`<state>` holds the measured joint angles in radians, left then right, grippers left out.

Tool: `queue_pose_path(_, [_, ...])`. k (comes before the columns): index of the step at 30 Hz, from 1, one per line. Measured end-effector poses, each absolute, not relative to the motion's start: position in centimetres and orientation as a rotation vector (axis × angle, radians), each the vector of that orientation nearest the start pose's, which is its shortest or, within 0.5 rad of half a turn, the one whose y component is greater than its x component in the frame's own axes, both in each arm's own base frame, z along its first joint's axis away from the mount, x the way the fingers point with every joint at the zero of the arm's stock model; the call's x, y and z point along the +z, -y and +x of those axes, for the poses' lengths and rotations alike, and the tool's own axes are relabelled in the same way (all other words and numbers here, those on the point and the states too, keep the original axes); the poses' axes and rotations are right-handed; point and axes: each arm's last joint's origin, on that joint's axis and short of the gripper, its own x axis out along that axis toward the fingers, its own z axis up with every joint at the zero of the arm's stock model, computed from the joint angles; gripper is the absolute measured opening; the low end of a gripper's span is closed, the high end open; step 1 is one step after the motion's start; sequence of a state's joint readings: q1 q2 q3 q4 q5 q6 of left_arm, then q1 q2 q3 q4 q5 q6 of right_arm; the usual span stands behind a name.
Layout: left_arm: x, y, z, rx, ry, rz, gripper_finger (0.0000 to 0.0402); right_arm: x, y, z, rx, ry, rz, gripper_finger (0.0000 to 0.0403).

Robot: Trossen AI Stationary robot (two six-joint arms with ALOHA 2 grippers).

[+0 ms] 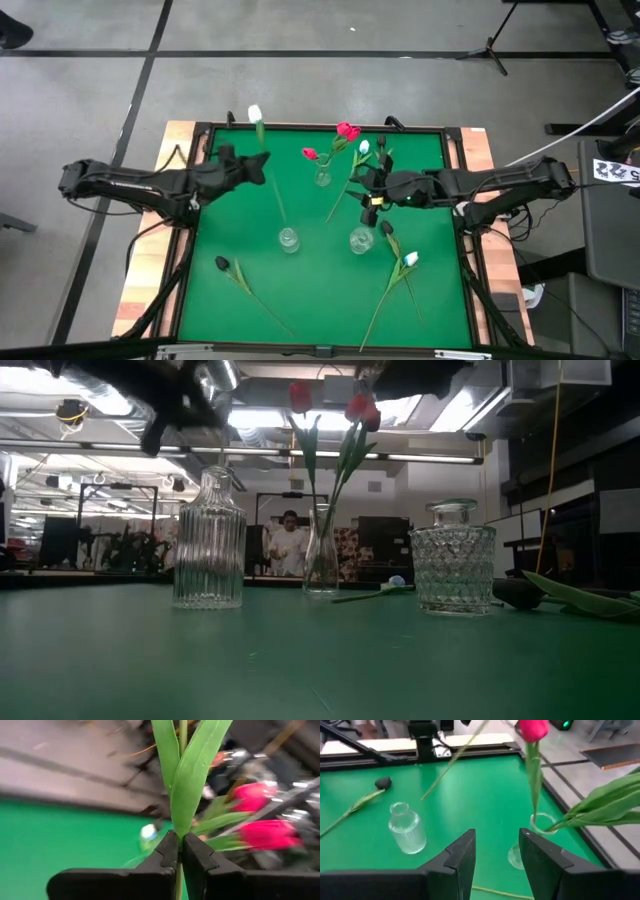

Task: Sort flowers into vase by color
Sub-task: Put the left white tulip into the bottom left transparent vase

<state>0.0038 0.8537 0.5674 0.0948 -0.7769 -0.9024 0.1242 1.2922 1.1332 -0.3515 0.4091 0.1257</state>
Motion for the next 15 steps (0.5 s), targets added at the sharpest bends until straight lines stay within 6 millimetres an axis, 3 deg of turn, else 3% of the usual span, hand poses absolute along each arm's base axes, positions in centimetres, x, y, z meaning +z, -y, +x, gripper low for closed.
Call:
queue_pose_path(6, [30.2, -0.9, 18.5, 0.597, 0.279, -0.596, 0.0008, 34.9, -1.7, 25.8, -0.414, -0.434, -0.067, 0.0151])
queue_pose_path(15, [30.3, 1.4, 18.7, 0.467, 0.219, -0.457, 0.0006, 36.4, -1.2, 23.0, -0.507, -0.415, -0.086, 0.0151])
